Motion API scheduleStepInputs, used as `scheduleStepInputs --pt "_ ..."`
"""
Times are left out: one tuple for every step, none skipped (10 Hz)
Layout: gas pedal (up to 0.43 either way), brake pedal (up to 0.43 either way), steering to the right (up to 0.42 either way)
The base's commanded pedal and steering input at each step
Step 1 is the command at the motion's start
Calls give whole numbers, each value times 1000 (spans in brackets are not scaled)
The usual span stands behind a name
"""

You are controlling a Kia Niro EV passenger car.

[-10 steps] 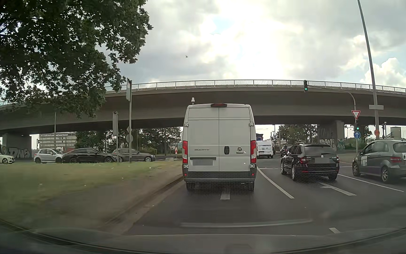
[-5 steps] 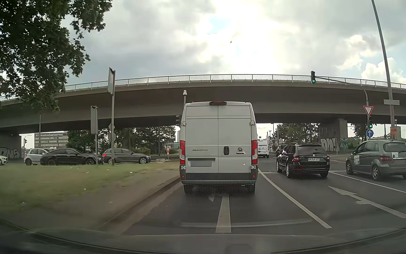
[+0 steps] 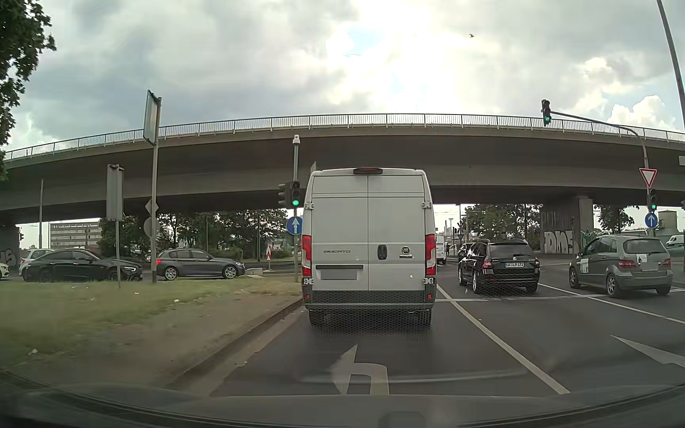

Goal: Follow the waypoints while adhering to traffic rules and regulations

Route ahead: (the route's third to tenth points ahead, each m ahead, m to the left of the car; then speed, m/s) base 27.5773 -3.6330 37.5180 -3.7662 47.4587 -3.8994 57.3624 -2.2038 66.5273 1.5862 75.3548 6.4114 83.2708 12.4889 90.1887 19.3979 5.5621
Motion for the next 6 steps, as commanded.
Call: scheduleStepInputs --pt "59 30 18" --pt "67 37 18" --pt "79 37 18" --pt "79 37 18" --pt "79 30 19" --pt "79 37 18"
